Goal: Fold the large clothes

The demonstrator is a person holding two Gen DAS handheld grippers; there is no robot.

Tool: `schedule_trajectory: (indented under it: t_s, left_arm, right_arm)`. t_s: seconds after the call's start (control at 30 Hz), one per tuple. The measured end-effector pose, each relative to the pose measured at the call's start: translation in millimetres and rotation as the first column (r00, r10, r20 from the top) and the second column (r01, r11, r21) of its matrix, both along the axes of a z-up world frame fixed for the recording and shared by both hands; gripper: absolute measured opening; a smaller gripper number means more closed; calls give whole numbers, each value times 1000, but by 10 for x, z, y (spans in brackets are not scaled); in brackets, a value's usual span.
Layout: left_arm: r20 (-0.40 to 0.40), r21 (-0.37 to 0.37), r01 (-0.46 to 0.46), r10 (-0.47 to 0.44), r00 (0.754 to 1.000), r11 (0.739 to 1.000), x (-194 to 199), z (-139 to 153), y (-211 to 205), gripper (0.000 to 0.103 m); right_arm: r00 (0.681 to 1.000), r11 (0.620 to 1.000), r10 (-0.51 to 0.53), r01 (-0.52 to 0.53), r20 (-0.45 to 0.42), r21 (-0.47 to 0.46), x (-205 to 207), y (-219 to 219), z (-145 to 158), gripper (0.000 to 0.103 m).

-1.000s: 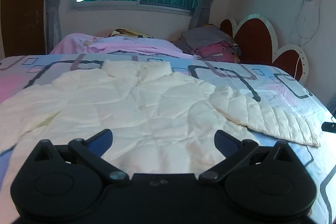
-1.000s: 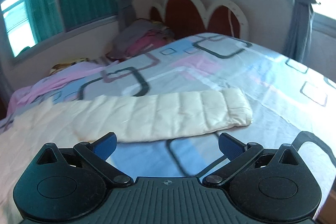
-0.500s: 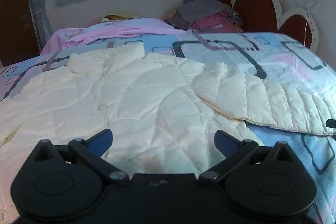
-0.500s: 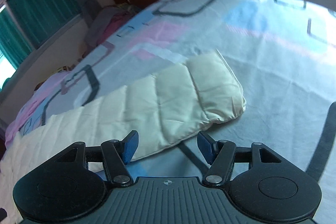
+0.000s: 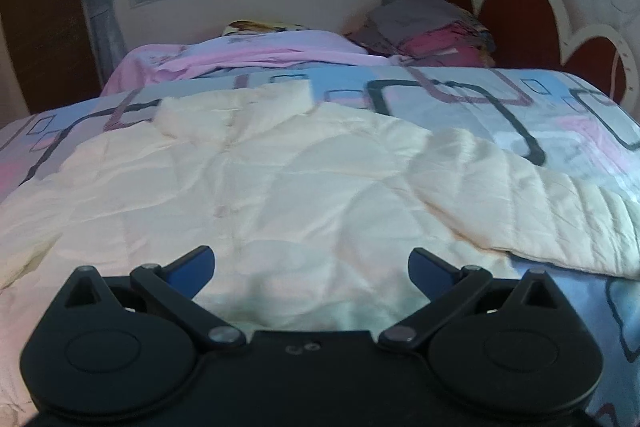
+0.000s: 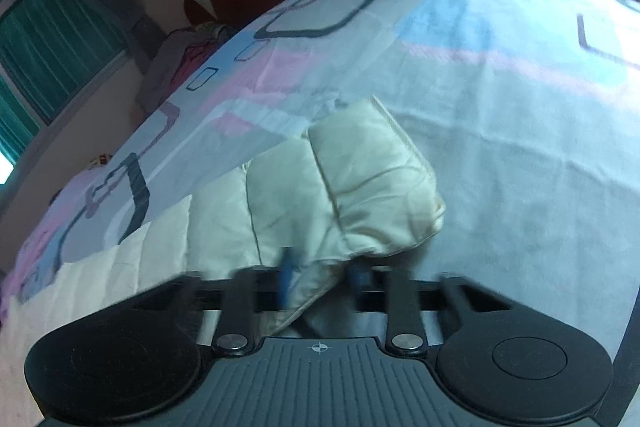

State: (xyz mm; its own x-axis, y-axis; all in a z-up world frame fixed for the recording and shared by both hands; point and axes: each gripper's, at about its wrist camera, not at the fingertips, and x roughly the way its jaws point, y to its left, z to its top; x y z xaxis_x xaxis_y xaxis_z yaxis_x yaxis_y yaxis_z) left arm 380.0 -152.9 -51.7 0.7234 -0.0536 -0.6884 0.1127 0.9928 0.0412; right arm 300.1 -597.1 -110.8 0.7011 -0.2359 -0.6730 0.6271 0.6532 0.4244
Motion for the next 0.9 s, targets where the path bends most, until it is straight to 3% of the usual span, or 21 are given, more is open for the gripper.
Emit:
schedule_trajectory:
  t_s: [0.1,0.23,0.37,0.5,0.63,0.8,0.9]
  left_arm:
    - [16,10,-43,43,999,999,11,20,302,103]
    - [29,10,-92,91,995,996,-4,-6,729,103]
    - [23,-30,-130,131,991,991,11,-58,1174,103]
    - [19,-62,-160,161,987,985,-3,-45,1582,103]
    - [15,-84,-182,184,983,980,-37,-27,1992,103]
    - [-9,-204,-170,172,985,964,-102,-30,2491,99]
    - [-32,-280,-191,189,981,941,-122,-37,2729,94]
  right_arm:
    - [999,992,45,-41,26,-120,101,162,241,7]
    - [982,955,174,-149,77,-257,292,637,664,6]
    - [923,884,368,-310,111,-351,501,1393,1008,6]
    - [833,802,541,-469,116,-369,697,2262,1114,6]
    - [732,705,676,-611,80,-360,936,3151,1007,6]
    - [598,566,802,-755,6,-332,1198,4069,732,6]
    - [523,495,852,-823,-31,-278,1267,4476,453,6]
